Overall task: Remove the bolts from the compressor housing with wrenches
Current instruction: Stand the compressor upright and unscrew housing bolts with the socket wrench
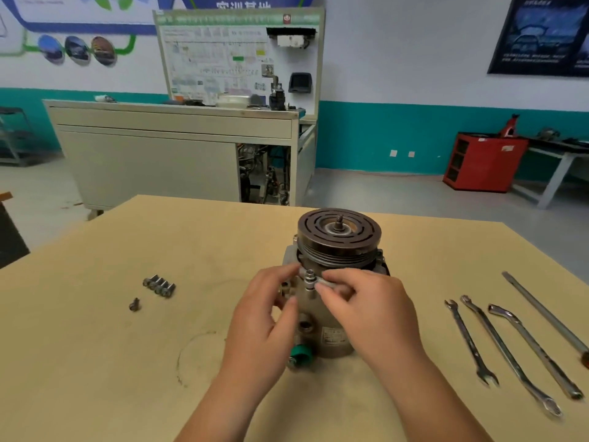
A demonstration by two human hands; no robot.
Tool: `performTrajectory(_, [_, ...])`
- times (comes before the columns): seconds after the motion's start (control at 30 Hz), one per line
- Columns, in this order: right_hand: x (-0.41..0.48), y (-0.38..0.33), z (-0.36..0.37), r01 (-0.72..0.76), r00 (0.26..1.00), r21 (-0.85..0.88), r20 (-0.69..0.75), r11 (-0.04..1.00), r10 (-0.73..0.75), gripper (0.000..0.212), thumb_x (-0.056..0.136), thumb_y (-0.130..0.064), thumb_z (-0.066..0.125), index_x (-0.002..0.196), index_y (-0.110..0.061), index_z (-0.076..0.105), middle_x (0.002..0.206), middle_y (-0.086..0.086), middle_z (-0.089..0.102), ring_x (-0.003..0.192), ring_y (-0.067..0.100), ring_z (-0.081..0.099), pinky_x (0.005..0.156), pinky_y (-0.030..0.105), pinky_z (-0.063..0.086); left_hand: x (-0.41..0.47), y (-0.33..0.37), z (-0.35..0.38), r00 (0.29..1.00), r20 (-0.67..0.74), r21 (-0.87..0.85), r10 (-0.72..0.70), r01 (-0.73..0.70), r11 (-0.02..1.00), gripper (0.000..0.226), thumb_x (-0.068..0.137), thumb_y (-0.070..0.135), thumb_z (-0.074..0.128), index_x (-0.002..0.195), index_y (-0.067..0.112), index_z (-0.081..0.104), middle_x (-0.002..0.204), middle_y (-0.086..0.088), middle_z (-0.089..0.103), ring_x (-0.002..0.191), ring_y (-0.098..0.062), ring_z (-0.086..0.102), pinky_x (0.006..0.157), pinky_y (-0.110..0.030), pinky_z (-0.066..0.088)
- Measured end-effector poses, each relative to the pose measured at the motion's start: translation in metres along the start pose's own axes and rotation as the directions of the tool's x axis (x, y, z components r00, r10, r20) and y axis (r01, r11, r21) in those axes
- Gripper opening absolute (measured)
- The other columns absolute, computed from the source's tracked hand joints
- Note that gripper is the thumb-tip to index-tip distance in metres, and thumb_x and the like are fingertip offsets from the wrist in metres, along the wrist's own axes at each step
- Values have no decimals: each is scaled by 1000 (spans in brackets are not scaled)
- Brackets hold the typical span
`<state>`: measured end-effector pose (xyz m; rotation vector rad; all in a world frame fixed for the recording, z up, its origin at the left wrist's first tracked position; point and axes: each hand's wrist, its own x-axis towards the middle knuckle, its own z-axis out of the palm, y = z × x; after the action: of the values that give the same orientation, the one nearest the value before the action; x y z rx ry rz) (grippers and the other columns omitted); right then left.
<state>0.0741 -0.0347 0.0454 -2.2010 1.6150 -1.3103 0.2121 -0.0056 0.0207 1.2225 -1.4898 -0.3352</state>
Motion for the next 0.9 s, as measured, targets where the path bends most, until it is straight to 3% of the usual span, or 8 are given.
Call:
performTrajectory(0.2, [4,-11,6,-42,998,-28,44,999,44,24,81,-33,68,104,-29,72,81,-13,72,79,6,65,64,24,50,1,4,2,998,59,-90,3,2,996,43,78,16,49,113,39,58,108,21,58,81,1,55,71,-6,39])
performTrajectory(0.43, [1,-13,8,-120,992,122,38,985,116,14,80,-19,70,92,-21,75,66,-10,69,60,11,65,62,37,56,-1,10,4,990,65,-329,-121,136,934,39,73,18,52,105,38,62,106,15,63,74,0,55,73,-12,43])
performTrajectory(0.67, [-2,-12,13,-101,995,160,-3,982,103,13,81,-15,70,92,-16,74,66,-4,67,58,14,63,60,35,55,-1,11,5,966,87,-493,-242,252,833,32,84,4,63,106,26,68,75,7,56,58,-1,49,60,-12,41])
performTrajectory(0.8, [-2,-12,15,-103,995,176,7,979,103,13,82,-15,68,94,-15,73,67,-5,66,55,8,61,59,33,55,0,13,4,955,95,-521,-281,288,804,34,73,20,61,105,30,68,61,6,54,58,-4,48,58,-17,42])
performTrajectory(0.9, [6,-23,6,-7,992,242,-124,970,38,8,83,-15,68,88,-16,74,64,-9,63,50,6,57,52,22,50,2,20,2,962,75,-596,-262,253,762,34,69,19,58,98,31,72,62,2,56,58,-7,46,57,-19,41])
